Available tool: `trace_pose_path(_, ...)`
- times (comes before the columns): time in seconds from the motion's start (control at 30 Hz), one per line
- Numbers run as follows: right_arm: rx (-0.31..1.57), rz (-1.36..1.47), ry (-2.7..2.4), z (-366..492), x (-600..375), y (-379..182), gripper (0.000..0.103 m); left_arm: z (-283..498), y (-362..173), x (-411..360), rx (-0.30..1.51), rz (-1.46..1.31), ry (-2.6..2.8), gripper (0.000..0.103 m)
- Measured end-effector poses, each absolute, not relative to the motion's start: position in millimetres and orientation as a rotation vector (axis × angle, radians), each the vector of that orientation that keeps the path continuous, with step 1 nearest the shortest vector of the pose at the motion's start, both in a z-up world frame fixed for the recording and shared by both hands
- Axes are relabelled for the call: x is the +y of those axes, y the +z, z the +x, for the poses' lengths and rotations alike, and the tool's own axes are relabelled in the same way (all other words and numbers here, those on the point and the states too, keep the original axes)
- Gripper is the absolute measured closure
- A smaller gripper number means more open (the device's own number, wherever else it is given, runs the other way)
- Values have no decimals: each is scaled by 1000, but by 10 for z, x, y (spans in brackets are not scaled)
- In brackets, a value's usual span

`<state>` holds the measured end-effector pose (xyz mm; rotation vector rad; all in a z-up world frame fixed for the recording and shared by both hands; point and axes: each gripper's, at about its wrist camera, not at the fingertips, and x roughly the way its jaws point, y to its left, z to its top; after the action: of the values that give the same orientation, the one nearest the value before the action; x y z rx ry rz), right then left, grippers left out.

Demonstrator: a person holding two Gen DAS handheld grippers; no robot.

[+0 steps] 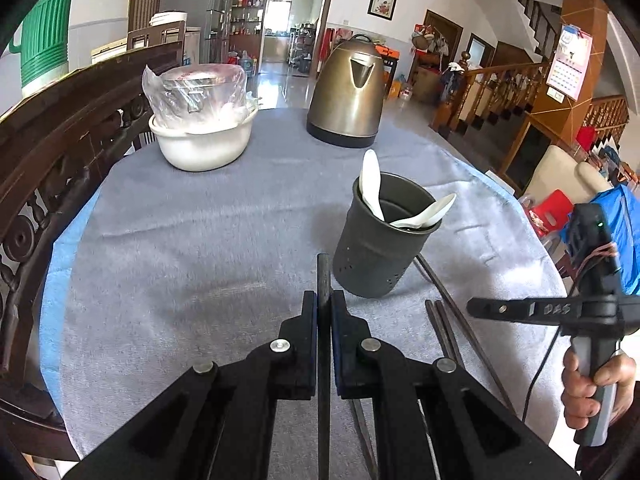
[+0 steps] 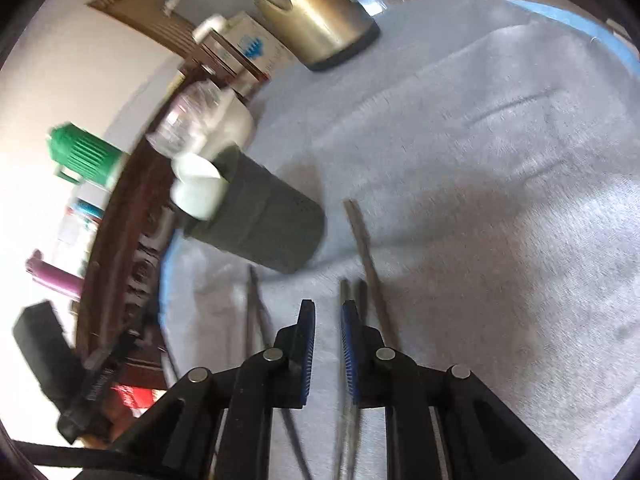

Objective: Organize utensils

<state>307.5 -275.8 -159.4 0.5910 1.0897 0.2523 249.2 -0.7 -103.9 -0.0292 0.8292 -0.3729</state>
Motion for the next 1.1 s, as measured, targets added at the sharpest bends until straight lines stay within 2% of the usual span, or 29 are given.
trace_pose_path(0.27,1207,418,158,3119,-2508,-1792,87,2474,-1021,-14,817,-26,-382,96)
trace_pose_path(0.6,1226,204,57,3336,-2191,-1773,86,2399,-848,-24,764,-32,-404,96)
trace_pose_path(0.7,1213,120,43,3369,-2073,-1765,95,2353,-766,-16,735,-27,-407,96)
trace_pose_path(1.1,1048,253,114,2905,-2267,-1307,96,2224,-538,-94,659,44,-347,96)
